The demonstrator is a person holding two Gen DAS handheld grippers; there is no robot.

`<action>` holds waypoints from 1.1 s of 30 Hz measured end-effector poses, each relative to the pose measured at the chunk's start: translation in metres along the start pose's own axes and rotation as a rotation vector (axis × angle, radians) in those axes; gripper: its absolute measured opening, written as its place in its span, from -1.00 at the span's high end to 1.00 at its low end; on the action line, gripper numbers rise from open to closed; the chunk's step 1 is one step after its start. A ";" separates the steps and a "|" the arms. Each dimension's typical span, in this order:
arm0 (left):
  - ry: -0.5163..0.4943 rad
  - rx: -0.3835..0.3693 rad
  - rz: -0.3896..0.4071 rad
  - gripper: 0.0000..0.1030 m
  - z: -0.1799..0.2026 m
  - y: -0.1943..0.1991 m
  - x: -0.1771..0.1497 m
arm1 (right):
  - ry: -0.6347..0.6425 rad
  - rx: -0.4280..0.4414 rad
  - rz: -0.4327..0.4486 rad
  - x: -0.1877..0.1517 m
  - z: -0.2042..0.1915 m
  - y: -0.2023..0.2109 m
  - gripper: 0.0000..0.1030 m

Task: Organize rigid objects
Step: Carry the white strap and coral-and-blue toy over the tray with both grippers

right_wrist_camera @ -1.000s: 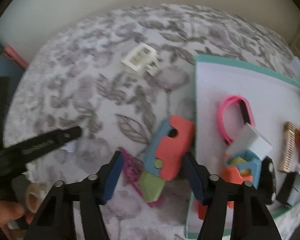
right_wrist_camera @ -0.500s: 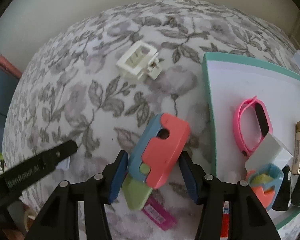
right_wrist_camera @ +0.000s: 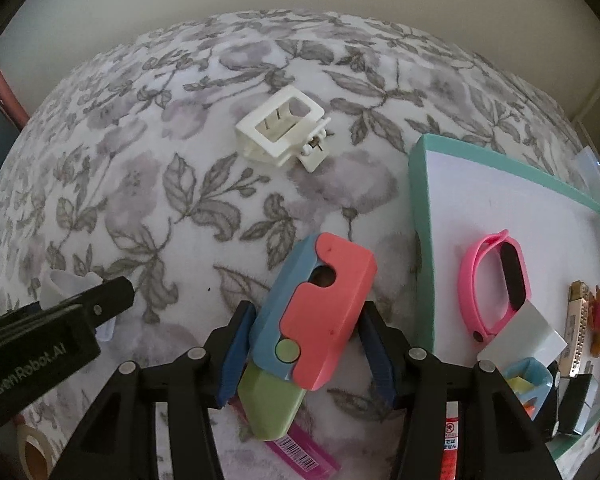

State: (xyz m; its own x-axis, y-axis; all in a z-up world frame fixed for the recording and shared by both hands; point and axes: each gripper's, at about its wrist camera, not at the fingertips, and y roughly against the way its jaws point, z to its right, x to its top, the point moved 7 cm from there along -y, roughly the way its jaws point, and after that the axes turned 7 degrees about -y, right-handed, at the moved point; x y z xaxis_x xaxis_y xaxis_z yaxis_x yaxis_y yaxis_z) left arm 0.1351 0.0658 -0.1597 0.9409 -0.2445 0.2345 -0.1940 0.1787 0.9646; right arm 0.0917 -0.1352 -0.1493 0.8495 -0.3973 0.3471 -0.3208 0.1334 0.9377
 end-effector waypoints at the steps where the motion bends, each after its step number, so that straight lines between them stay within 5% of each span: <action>1: -0.005 0.005 0.000 -0.14 0.002 0.000 0.000 | 0.004 -0.003 0.002 0.000 0.000 0.000 -0.10; 18: -0.066 0.080 0.010 -0.15 0.038 -0.003 -0.001 | 0.014 0.003 0.016 -0.004 0.001 0.006 -0.08; 33: -0.010 -0.013 0.064 -0.13 0.072 0.009 0.013 | -0.053 0.096 0.005 -0.006 0.009 0.015 0.02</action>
State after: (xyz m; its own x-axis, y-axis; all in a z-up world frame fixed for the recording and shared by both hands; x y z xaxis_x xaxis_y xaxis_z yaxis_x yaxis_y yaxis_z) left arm 0.1253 -0.0044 -0.1395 0.9237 -0.2416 0.2974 -0.2504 0.2067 0.9458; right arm 0.0778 -0.1393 -0.1374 0.8251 -0.4447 0.3484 -0.3659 0.0491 0.9294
